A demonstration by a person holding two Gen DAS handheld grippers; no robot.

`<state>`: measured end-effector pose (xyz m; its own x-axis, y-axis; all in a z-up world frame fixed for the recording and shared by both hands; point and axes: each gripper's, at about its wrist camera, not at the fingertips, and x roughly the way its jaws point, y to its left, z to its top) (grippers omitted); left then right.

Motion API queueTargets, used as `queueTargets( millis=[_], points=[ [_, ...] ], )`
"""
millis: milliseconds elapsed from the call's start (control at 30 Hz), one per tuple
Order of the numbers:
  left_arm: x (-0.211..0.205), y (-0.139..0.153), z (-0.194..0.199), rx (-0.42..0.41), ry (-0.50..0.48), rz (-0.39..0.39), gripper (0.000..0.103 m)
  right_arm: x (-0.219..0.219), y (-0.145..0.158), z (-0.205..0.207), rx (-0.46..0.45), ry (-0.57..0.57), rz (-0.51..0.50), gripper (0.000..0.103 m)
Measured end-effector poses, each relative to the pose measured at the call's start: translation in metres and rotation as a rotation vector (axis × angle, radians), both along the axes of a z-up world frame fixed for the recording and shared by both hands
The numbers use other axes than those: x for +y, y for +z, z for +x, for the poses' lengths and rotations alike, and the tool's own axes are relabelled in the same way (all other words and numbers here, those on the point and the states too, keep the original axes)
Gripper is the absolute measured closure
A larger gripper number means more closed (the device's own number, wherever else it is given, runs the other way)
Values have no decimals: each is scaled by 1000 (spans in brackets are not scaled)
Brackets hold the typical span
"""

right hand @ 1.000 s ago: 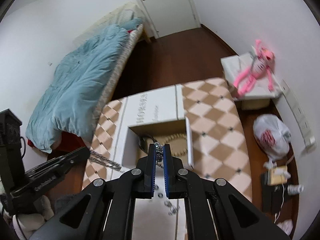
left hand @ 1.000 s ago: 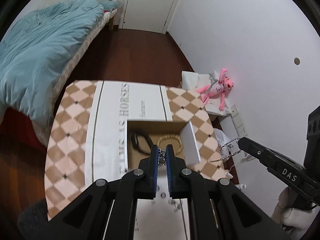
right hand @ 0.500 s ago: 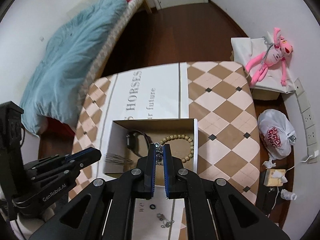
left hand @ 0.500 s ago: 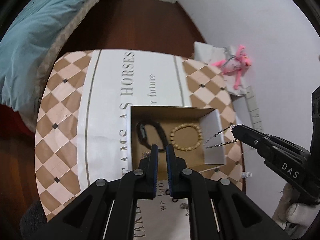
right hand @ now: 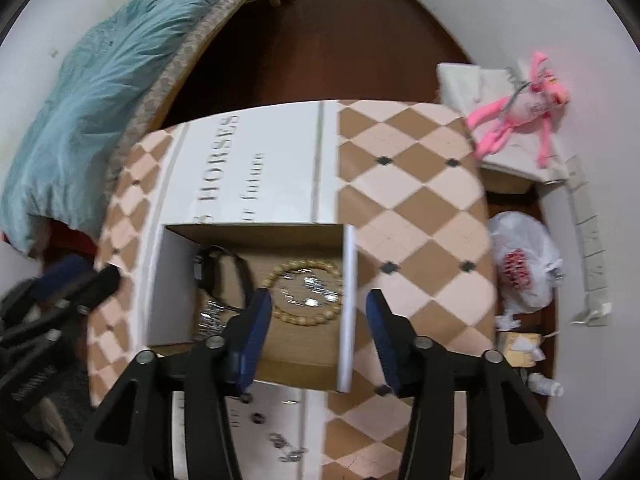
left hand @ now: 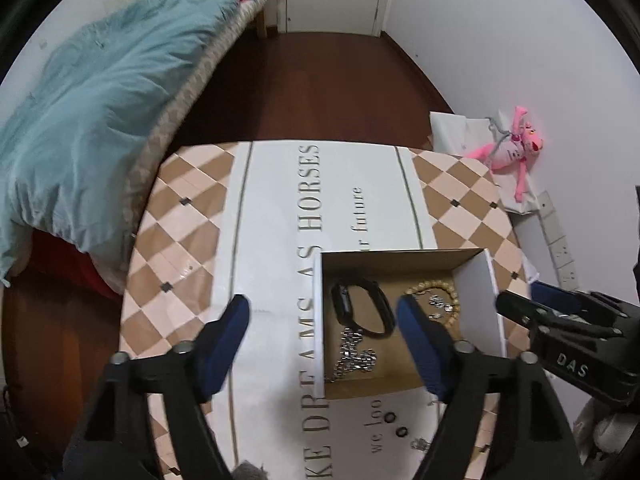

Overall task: Organize jewelry
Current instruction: 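Lift both grippers up away from the box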

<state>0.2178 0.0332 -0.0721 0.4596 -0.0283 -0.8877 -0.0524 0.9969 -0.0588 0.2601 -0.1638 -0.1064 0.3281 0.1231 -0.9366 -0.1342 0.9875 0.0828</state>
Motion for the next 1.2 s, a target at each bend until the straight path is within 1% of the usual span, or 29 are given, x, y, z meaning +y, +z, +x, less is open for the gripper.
queueTargets(
  millis=[33, 67, 100, 200, 267, 300, 400, 500, 667, 800, 867, 1067, 1200],
  points=[
    [-1, -1, -1, -3, 0, 9, 12, -1, -1, -6, -12, -12, -27, 23],
    [-2, -3, -4, -8, 1, 19, 8, -2, -2, -10, -22, -17, -47, 16],
    [-4, -5, -7, -10, 2, 29, 6, -2, -4, -15, -33, -25, -70, 8],
    [-7, -13, -16, 0, 5, 48, 6, -3, -10, -30, -44, -36, -115, 7],
    [-8, -16, -21, 0, 9, 53, 6, -3, -11, -39, -57, -39, -140, 4],
    [-9, -16, -24, -2, 11, 55, 5, -3, -11, -42, -65, -44, -144, 2],
    [-9, -12, -32, -10, 20, 53, 5, -6, -7, -52, -83, -56, -143, 2],
    [-8, -3, -41, -33, 32, 45, 5, -9, 2, -62, -105, -72, -128, 2],
    [-11, 22, -58, -87, 40, 42, 5, -14, 30, -83, -176, -88, -125, 2],
    [-16, 42, -74, -129, 30, 41, 5, -15, 55, -101, -236, -100, -125, 2],
    [-19, 52, -83, -144, 22, 28, 5, -15, 68, -113, -266, -102, -126, 2],
    [-20, 76, -106, -187, 16, 25, 5, -20, 98, -141, -324, -110, -111, 2],
    [-20, 86, -117, -204, 22, 15, 5, -21, 113, -154, -355, -109, -98, 2]
  ],
)
